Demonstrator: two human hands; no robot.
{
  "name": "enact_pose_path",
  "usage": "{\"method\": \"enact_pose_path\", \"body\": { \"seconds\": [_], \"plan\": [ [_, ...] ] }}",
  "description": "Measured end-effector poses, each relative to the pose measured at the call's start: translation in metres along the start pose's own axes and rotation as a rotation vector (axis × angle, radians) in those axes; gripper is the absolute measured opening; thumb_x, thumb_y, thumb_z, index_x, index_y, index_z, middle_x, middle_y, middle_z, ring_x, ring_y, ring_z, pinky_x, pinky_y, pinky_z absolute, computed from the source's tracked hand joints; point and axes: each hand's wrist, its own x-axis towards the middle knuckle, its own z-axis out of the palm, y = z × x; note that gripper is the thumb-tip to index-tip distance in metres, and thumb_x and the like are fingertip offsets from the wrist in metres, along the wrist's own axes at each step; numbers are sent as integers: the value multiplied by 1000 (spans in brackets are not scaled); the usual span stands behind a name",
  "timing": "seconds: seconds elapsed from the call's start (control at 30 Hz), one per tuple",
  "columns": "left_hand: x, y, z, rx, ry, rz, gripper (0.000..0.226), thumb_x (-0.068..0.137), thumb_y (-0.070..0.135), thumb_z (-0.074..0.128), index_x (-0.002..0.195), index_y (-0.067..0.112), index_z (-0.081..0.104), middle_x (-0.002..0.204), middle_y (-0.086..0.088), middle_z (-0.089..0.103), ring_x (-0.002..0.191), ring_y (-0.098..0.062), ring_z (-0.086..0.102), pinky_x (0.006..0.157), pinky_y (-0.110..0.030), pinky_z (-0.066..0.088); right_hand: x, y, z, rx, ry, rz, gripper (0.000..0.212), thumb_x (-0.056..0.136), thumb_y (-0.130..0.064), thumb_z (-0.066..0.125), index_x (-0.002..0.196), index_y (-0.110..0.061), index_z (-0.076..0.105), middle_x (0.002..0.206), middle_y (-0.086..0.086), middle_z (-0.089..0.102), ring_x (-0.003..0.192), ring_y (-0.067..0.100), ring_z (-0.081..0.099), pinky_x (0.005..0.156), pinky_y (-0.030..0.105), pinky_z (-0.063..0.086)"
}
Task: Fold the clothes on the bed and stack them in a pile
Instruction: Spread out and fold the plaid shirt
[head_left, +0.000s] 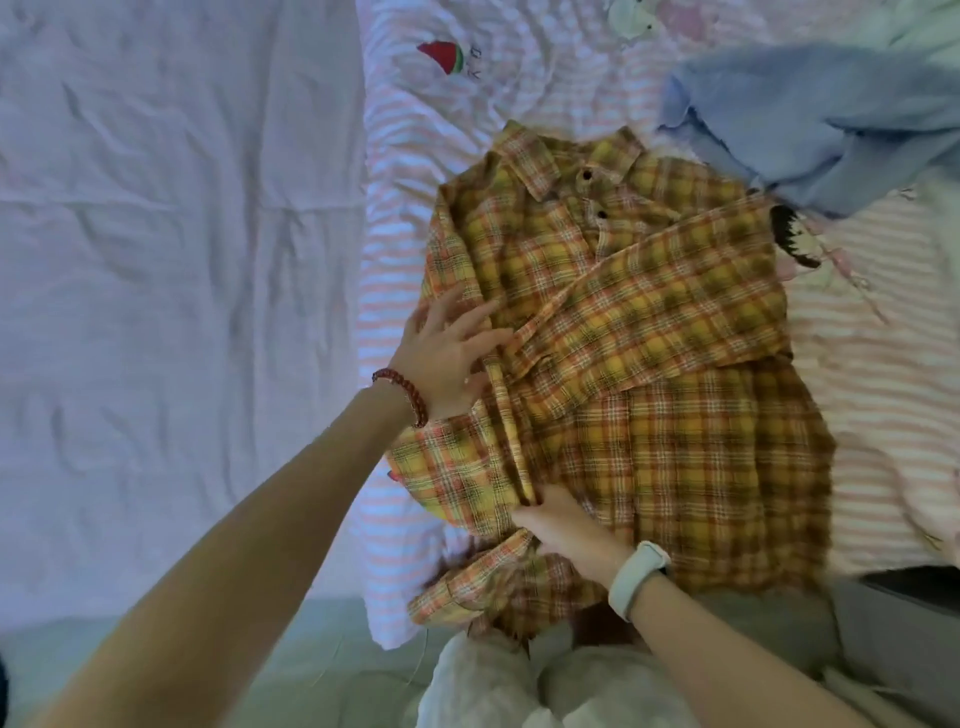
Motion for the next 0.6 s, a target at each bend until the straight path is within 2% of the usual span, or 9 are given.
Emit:
{"method": "enact_pose_path", "body": {
  "seconds": [0.07, 0.1, 0.13, 0.2, 0.27, 0.33, 0.47, 0.53, 0.6],
  "plan": [
    [22, 4, -4, 106, -124, 74, 42, 87, 29, 52, 129, 32, 51, 149, 10, 31, 143, -24, 2, 111, -58, -3, -7, 4, -23, -4, -23, -25, 25, 88, -9, 48, 108, 2, 59, 109, 24, 61, 105, 38, 58, 95, 47, 47],
    [30, 5, -6, 129, -142, 101, 34, 86, 28, 51, 120, 29, 59, 143, 11, 41, 143, -22, 7, 111, -58, -6, -12, 7, -37, -3, -35, -56, 17, 88, -7, 46, 96, -1, 60, 97, 20, 63, 92, 35, 60, 86, 41, 50],
    [36, 6, -8, 124, -123, 121, 28, 85, 26, 52, 110, 25, 64, 135, 10, 50, 142, -21, 14, 110, -57, -8, -19, 8, -52, -2, -41, -83, 12, 88, -6, 45, 83, -6, 57, 82, 14, 58, 77, 27, 56, 74, 34, 46],
    [46, 7, -13, 82, -4, 148, 23, 83, 24, 52, 96, 15, 69, 113, 2, 63, 134, -21, 31, 110, -55, -10, -30, 14, -84, 15, -34, -103, 21, 88, -6, 44, 72, -16, 54, 72, 3, 51, 66, 15, 47, 64, 25, 37],
    [56, 14, -18, 60, 76, 148, 29, 77, 28, 46, 86, 11, 68, 91, 0, 64, 119, -24, 46, 110, -53, -6, -37, 24, -115, 5, 47, -108, 29, 89, -7, 43, 68, -21, 58, 70, 0, 54, 67, 16, 48, 64, 25, 38],
    [69, 26, -21, 48, 75, 142, 29, 73, 32, 39, 73, 13, 62, 76, 6, 57, 106, -24, 50, 111, -51, -1, -39, 34, -139, -50, 170, -102, 26, 89, -9, 43, 67, -16, 53, 66, 2, 48, 62, 17, 43, 60, 27, 33],
    [92, 51, -17, 90, 40, 103, 36, 77, 37, 32, 68, 15, 60, 72, 6, 55, 92, -18, 48, 111, -46, 6, -37, 61, -168, -147, 475, -80, 33, 87, -12, 44, 55, -17, 36, 56, -3, 35, 52, 18, 31, 53, 30, 24],
    [100, 56, -15, 73, 64, 70, 32, 81, 35, 36, 68, 17, 59, 75, 4, 56, 93, -19, 47, 111, -46, 8, -41, 78, -178, -227, 684, -65, 21, 86, -16, 46, 65, -19, 51, 68, -5, 45, 59, 18, 42, 52, 28, 29],
    [106, 59, -14, 86, 61, 46, 33, 82, 36, 35, 75, 19, 63, 84, 4, 60, 97, -21, 48, 110, -46, 8, -48, 95, -186, -232, 793, -49, 11, 87, -19, 47, 81, -25, 54, 78, -7, 50, 66, 14, 47, 52, 26, 33]
  ]
}}
